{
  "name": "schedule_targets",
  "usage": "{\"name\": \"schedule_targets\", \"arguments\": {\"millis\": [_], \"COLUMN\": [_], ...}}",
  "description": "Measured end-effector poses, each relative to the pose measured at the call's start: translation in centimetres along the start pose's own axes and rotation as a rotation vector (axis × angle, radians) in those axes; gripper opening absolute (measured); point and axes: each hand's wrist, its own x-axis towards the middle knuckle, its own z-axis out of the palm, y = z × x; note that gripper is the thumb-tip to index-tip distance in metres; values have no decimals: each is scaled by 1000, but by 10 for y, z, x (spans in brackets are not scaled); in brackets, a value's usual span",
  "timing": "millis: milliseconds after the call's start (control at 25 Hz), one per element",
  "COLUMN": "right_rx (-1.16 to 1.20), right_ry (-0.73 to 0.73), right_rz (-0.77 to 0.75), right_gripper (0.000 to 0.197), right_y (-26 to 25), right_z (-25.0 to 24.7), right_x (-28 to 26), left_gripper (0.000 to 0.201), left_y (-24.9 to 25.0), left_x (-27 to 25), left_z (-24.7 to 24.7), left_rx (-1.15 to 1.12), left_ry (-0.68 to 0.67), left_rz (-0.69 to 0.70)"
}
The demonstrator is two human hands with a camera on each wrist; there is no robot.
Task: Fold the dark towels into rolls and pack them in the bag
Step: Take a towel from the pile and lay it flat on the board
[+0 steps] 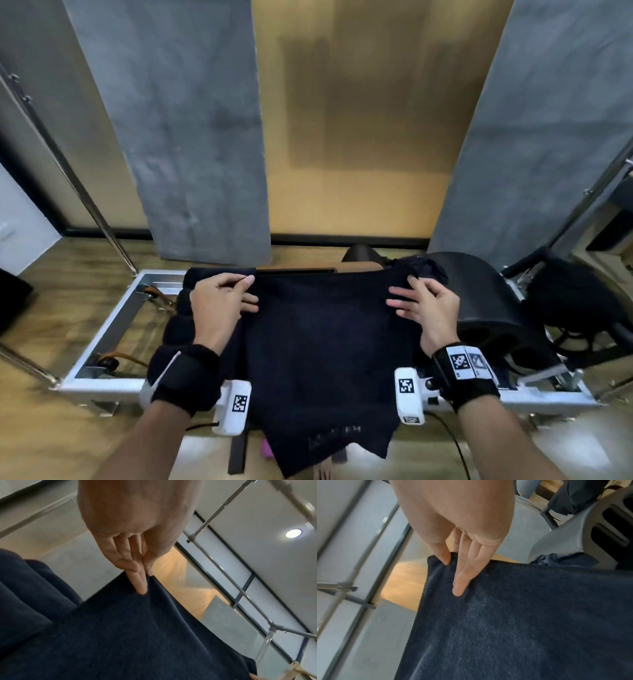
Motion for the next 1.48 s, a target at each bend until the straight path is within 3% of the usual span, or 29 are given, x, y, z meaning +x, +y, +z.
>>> {"name": "schedule_targets", "arguments": {"millis": [160,400,680,760,880,960,1200,1360,1480], "right_rx": [-28,-98,-186,-194,-164,-169,-323,-567,-765], "right_ry": [60,129,160,139,87,65,-85,-179,-157], "right_rz": [137,281,375,379,349,321,327,319,269], "right_gripper": [22,22,23,18,13,14,11,8,4], "right_y": [37,86,110,110,99,92,91,109,120], "right_z": [20,37,50,47,43,40,11,-22,-46], "right_x": [75,168,219,215,196,177,81,19,-20], "left_gripper": [8,21,18,8,42,49,3,23,21], "left_y": [-39,-90,-122,-124,-114,-105,-101,-108,-111], "left_x": [56,125,158,154,137,117,14,-49,-91], "left_z": [55,112,147,149,145,142,102,68,42], "left_rx": [44,235,389,405,475,466,472,570,631], "left_ry": [86,99,34,1,-86,-123,-180,-244,-289], "left_rz": [-96,-220,-277,-265,-212,-150,-46,-85,-111]}}
